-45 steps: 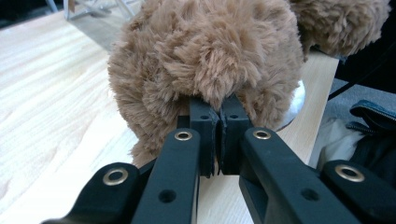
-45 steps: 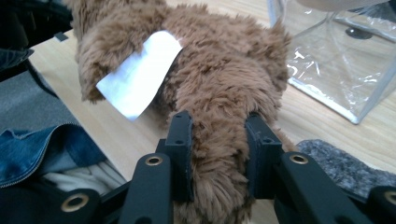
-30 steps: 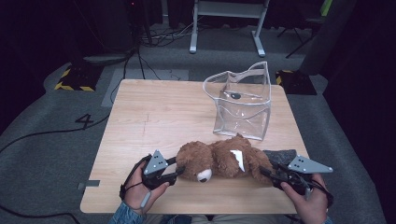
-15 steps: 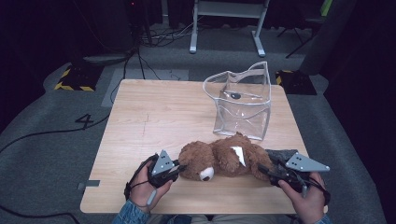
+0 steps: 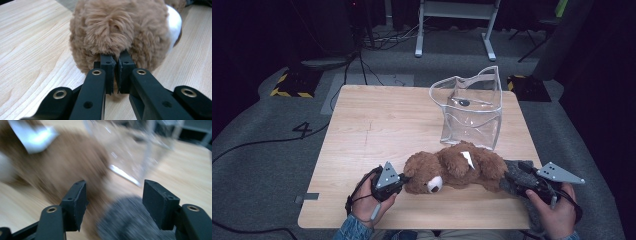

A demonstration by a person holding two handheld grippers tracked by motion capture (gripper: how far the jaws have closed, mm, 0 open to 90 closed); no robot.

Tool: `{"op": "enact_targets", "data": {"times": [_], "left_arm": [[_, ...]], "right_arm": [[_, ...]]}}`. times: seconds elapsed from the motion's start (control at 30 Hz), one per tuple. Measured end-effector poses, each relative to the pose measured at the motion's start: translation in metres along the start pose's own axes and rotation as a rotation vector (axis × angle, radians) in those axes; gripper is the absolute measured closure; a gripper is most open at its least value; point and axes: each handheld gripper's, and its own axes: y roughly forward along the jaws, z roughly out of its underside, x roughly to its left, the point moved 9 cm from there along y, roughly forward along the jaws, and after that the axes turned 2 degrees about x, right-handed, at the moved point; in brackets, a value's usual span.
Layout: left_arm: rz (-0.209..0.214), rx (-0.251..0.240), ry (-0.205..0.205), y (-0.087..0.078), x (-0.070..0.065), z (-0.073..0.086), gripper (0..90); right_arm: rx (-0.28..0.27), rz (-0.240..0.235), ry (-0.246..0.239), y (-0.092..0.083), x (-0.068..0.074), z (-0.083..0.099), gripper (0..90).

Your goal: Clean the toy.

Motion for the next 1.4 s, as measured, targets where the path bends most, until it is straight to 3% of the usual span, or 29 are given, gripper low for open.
{"op": "enact_targets", "data": {"times": [0.1, 0.2, 0.37, 0.4, 0.47, 0.5, 0.57, 0.6, 0.67, 0.73, 0.83, 0.97, 1.1, 1.23, 1.4], "left_arm": [[0.000, 0.010, -0.001, 0.002, 0.000, 0.002, 85.8], [-0.001, 0.013, 0.004, 0.003, -0.001, 0.002, 86.2], [0.002, 0.009, -0.006, 0.002, -0.001, 0.002, 86.2], [0.003, 0.007, -0.008, 0.002, -0.002, 0.002, 86.2], [0.004, 0.002, -0.006, 0.002, -0.001, 0.001, 86.0], [0.005, 0.002, -0.007, 0.001, -0.001, 0.001, 85.5], [0.012, -0.012, -0.021, 0.001, -0.001, 0.000, 82.0], [0.016, -0.019, -0.024, 0.001, -0.001, -0.001, 78.1], [0.007, -0.040, -0.021, 0.002, 0.000, -0.003, 65.6], [0.008, -0.058, -0.021, 0.003, 0.000, -0.005, 53.8], [0.015, -0.064, -0.021, 0.005, -0.001, -0.006, 47.8], [0.022, -0.065, -0.022, 0.008, -0.002, -0.007, 44.8], [0.024, -0.067, -0.016, 0.009, -0.003, -0.008, 44.3], [0.030, -0.068, -0.007, 0.009, -0.004, -0.009, 44.2], [0.050, -0.095, -0.018, 0.006, -0.006, -0.012, 44.1]], "right_arm": [[0.092, 0.050, 0.005, 0.007, -0.017, 0.023, 36.4], [0.151, 0.066, 0.048, 0.017, -0.028, 0.043, 35.8], [0.261, 0.078, 0.076, 0.033, -0.042, 0.073, 33.5], [0.278, 0.078, 0.079, 0.036, -0.043, 0.078, 34.6], [0.320, 0.061, 0.068, 0.040, -0.044, 0.087, 50.2], [0.324, 0.044, 0.085, 0.041, -0.041, 0.090, 53.7], [0.323, 0.026, 0.079, 0.040, -0.040, 0.089, 69.0], [0.332, 0.023, 0.077, 0.038, -0.039, 0.087, 72.0], [0.326, 0.035, 0.054, 0.034, -0.038, 0.081, 74.9], [0.288, 0.044, 0.042, 0.027, -0.037, 0.071, 75.6], [0.219, 0.050, 0.023, 0.014, -0.034, 0.051, 75.7], [0.117, 0.027, -0.004, -0.002, -0.017, 0.021, 75.7], [0.039, -0.041, -0.055, -0.011, 0.014, -0.008, 75.6], [0.001, -0.127, -0.133, -0.008, 0.053, -0.031, 75.5], [-0.006, -0.235, -0.218, 0.010, 0.099, -0.050, 75.2]]}}
